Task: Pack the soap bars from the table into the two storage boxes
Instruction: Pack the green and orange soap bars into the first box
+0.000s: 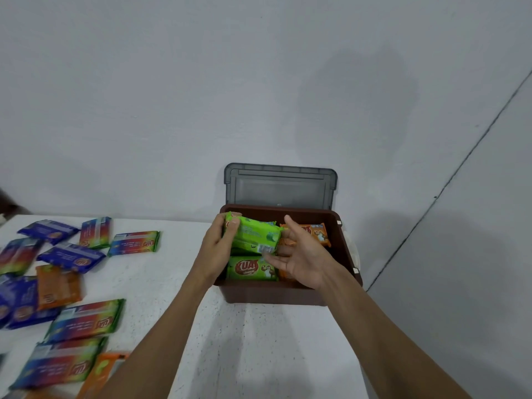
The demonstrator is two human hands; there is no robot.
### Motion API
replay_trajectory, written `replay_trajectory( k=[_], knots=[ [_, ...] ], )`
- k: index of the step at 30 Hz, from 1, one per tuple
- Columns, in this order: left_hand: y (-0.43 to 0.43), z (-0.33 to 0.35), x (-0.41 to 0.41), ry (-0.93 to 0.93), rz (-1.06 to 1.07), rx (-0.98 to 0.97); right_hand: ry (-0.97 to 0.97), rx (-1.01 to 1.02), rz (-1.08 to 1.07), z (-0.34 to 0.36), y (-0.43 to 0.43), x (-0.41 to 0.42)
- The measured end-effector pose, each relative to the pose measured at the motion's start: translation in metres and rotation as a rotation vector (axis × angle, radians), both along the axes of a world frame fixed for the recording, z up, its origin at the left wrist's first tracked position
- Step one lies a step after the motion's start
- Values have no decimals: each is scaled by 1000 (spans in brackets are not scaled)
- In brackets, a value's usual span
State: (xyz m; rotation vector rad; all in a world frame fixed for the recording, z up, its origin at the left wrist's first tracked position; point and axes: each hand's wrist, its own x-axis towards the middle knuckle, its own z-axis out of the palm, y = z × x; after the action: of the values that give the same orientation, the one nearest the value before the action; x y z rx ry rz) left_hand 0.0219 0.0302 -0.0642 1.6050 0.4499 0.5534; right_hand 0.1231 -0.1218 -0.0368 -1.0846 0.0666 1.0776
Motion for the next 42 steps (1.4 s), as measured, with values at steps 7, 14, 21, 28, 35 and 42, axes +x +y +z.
replay_trajectory(
  k=[7,14,21,28,35,42],
  knots=[
    [-6,9,-2,96,-154,-40,-27,-9,-8,-10,4,2],
    [0,4,0,42,9,-60,-378,-189,108,-10,-3,8],
    [4,-5,5,112,109,11,-518,-278,173,-20,10,10],
    [5,-8,5,106,151,-45,-885,-602,272,-34,31,10],
    [5,-9,5,97,162,-61,-1379,-910,378,-38,33,7],
    [4,-4,2,81,178,-98,-1547,-986,397,-35,35,2]
  ],
)
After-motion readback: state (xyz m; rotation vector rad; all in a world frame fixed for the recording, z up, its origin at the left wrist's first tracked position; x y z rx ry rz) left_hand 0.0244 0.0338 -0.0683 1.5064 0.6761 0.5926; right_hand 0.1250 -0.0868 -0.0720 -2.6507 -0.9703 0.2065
